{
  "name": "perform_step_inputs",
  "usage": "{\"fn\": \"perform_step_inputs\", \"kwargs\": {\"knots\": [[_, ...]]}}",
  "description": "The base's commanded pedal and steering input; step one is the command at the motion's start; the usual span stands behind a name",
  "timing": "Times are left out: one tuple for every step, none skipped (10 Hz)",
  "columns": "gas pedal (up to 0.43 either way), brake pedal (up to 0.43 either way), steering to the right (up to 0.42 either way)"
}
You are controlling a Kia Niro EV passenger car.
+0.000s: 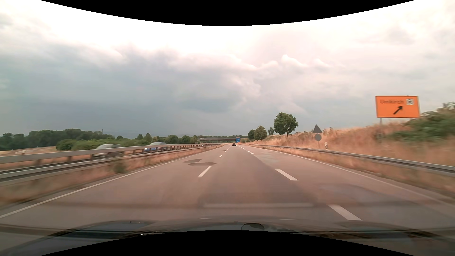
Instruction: Follow the waypoints while adhering to traffic rules and regulations
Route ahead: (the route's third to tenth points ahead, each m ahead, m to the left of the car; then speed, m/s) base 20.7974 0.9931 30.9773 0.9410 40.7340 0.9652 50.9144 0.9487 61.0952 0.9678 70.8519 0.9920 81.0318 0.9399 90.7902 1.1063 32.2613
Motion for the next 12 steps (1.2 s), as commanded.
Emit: {"fn": "perform_step_inputs", "kwargs": {"knots": [[0.197,0.000,0.000],[0.197,0.000,0.000],[0.197,0.000,0.000],[0.197,0.000,0.000],[0.197,0.000,0.000],[0.197,0.000,0.000],[0.197,0.000,0.000],[0.197,0.000,0.000],[0.197,0.000,0.000],[0.197,0.000,0.001],[0.197,0.000,0.001],[0.197,0.000,0.001]]}}
